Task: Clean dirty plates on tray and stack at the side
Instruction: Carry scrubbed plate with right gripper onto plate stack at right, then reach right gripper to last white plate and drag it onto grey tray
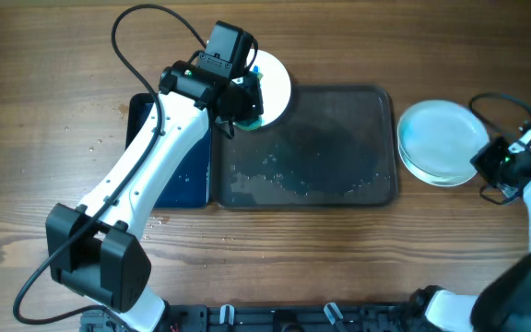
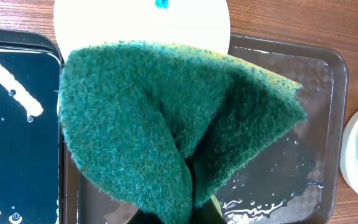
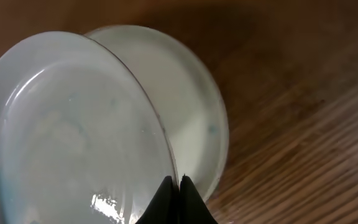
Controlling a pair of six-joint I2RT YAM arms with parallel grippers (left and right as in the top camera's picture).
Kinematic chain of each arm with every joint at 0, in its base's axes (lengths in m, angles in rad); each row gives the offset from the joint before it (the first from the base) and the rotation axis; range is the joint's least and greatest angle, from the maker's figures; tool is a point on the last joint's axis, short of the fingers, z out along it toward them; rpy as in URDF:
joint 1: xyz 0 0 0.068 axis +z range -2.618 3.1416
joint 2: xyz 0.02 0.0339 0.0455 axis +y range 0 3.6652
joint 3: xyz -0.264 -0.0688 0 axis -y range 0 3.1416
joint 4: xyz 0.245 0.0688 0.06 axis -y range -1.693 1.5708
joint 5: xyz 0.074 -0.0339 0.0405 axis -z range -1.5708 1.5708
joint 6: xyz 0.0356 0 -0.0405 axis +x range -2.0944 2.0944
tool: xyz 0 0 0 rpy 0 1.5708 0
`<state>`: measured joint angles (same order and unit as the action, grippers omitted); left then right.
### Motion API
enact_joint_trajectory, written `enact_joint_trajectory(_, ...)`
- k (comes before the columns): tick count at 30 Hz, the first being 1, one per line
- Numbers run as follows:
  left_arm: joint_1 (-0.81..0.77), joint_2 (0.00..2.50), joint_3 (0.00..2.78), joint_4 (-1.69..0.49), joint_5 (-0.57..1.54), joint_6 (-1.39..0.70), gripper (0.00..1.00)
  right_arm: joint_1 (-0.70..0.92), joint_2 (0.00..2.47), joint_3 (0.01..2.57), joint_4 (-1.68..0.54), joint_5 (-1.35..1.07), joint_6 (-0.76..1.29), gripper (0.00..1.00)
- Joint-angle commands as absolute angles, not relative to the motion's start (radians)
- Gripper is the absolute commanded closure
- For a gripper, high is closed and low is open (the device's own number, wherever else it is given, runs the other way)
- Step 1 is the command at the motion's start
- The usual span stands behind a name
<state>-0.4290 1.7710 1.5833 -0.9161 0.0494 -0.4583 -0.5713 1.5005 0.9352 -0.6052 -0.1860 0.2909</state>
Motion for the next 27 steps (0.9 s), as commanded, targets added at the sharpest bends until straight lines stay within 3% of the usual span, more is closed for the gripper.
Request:
enact_joint_trajectory(1, -0.43, 1.781, 1.584, -0.913, 0.04, -0.45, 0.96, -0.585, 1.625, 0.936, -0.58, -0.118, 0.311, 0.96)
enact_joint_trajectory(4, -0.43, 1.781, 1.584, -0.922, 0.04, -0.45, 0.96, -0.585, 1.68, 0.936, -0.561, -0.113, 0.322, 0.96)
enact_joint_trajectory(8, -0.43, 1.781, 1.584, -0.926, 0.04, -0.45, 0.96, -0.582, 1.647, 0.986, -0.591, -0.239, 0.301, 0.66)
enact_joint_trajectory(12, -0.43, 1.781, 1.584, -0.926, 0.04, -0.45, 0.96, -0.543, 1.587, 1.077, -0.666, -0.298, 0.285, 0.65)
enact_joint_trajectory(17, -0.421, 1.78, 1.584, -0.926, 0.042, -0.439, 0.96, -0.347, 1.546, 1.22, -0.786, -0.326, 0.236, 0.64)
enact_joint_trajectory(23, -0.268, 1.752, 1.584, -0.979, 0.083, -0.4, 0.96, 0.094, 1.589, 1.296, -0.693, -0.274, 0.347, 0.6)
enact_joint_trajectory(27, -0.175, 1.752, 1.584, -1.026, 0.093, -0.396, 0.96, 0.274, 1.711, 1.412, -0.635, -0.25, 0.397, 0.59)
